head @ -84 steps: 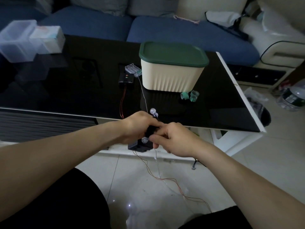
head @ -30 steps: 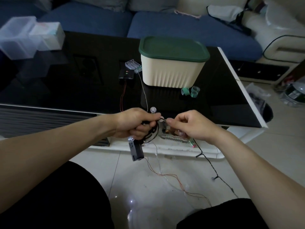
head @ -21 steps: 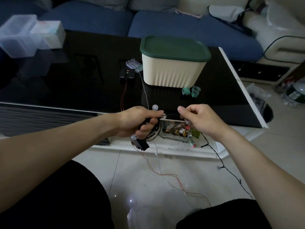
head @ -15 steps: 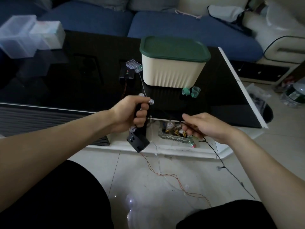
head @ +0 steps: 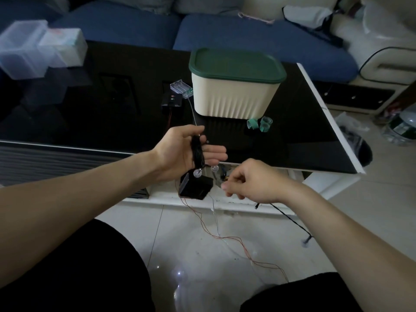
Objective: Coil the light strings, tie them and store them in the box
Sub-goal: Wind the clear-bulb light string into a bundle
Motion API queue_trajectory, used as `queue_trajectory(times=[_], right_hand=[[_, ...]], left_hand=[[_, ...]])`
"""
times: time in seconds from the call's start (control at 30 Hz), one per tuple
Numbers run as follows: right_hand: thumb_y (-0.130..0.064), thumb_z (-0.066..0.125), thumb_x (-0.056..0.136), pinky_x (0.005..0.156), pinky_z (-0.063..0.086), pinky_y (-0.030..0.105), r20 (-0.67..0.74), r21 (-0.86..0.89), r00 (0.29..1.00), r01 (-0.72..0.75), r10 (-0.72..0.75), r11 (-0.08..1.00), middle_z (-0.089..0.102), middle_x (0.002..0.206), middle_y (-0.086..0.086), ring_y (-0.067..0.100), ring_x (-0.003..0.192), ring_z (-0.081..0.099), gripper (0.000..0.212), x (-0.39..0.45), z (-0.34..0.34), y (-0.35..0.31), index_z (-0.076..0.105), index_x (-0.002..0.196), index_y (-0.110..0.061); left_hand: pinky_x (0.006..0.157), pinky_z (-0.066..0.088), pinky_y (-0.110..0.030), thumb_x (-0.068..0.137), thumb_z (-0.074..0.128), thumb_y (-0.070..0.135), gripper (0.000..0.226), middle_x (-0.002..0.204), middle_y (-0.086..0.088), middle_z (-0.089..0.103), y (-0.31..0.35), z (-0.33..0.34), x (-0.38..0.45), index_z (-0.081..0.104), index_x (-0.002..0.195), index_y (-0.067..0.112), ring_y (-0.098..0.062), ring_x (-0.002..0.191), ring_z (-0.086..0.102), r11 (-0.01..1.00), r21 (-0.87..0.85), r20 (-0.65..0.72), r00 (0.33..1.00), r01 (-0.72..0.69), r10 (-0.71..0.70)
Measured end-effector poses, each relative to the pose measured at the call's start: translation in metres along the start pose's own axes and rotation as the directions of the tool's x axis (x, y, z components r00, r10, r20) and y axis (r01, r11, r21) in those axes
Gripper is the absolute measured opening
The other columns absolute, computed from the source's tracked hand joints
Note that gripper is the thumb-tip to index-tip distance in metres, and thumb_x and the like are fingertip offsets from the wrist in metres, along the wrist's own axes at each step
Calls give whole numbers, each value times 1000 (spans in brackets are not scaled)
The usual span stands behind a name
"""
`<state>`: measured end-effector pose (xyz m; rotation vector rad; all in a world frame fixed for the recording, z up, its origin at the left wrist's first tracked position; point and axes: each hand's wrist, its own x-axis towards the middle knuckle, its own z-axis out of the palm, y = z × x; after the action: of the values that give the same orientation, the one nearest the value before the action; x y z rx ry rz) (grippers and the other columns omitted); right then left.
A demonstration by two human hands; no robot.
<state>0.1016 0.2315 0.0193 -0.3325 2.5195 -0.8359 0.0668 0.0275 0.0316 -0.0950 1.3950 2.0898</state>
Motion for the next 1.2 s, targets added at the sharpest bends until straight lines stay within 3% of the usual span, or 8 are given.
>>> queue_trajectory(times=[0.2, 0.33, 0.47, 0.57, 0.7, 0.93, 1.1, 1.2], right_hand=[[-38, 66, 96, 51, 43, 20, -5, 6, 997, 73, -73, 997, 64, 57, -8, 1, 48, 52, 27, -4, 2, -6, 72, 70, -30], [-36, 65, 96, 55, 46, 23, -9, 34, 996, 89, -89, 995, 64, 57, -9, 1, 49, 53, 26, -6, 3, -6, 75, 74, -25], [-32, 65, 96, 56, 49, 29, -37, 75, 994, 101, -99, 992, 66, 59, -7, 6, 51, 54, 26, -8, 1, -6, 74, 73, -23], [-29, 67, 95, 60, 51, 31, -51, 88, 992, 118, -114, 989, 68, 61, -4, 11, 54, 57, 32, -9, 1, -6, 71, 65, -22], [-27, 71, 94, 46, 43, 22, -80, 162, 991, 119, -107, 980, 68, 58, -2, 7, 46, 52, 32, -10, 0, -5, 72, 64, -14], [-25, 81, 85, 46, 45, 23, 87, 288, 994, 32, -59, 957, 70, 64, 1, 12, 54, 66, 22, -9, 2, -4, 66, 79, -9], [-17, 90, 72, 82, 57, 35, 238, 242, 971, -26, -34, 970, 77, 80, 9, 20, 75, 74, 36, -10, -4, 2, 58, 88, -12], [-14, 87, 76, 87, 52, 34, 305, 206, 952, -63, -3, 977, 78, 85, 7, 15, 79, 72, 34, -9, -4, 10, 61, 98, -13]], left_hand=[[108, 44, -47, 99, 43, 24, 22, 120, -31, 64, -11, 10, 2, 51, 88, 7, -41, 116, 63, 991, 109, 87, 993, 72, -82], [84, 58, -41, 100, 43, 17, 33, 113, -28, 68, -21, 16, 6, 59, 107, -12, -35, 96, 69, 976, 194, 99, 988, 96, -117], [86, 39, -49, 102, 43, 20, 38, 93, -29, 63, -31, 18, 5, 74, 85, 6, -37, 83, 58, 932, 349, 162, 974, 94, -159], [72, 54, -36, 107, 32, 22, 44, 91, -26, 66, -34, 22, 3, 72, 96, 6, -32, 75, 65, 902, 415, 208, 954, 115, -217], [43, 38, -18, 108, 25, 31, 51, 76, -11, 70, -32, 23, 0, 63, 96, -2, -13, 47, 54, 805, 589, 219, 945, 70, -242], [37, 22, -22, 97, 38, 58, 61, 49, -5, 44, -26, 24, 0, 61, 77, 5, -14, 38, 27, 601, 798, 221, 905, 47, -364], [46, 21, -26, 95, 61, 39, 37, 53, -2, 30, -22, 18, -2, 58, 82, 5, -16, 47, 24, 451, 893, 195, 890, 13, -413], [52, 28, -32, 91, 68, 34, 28, 62, -10, 39, -23, 14, -1, 61, 78, 9, -24, 56, 33, 348, 937, 177, 902, -32, -394]])
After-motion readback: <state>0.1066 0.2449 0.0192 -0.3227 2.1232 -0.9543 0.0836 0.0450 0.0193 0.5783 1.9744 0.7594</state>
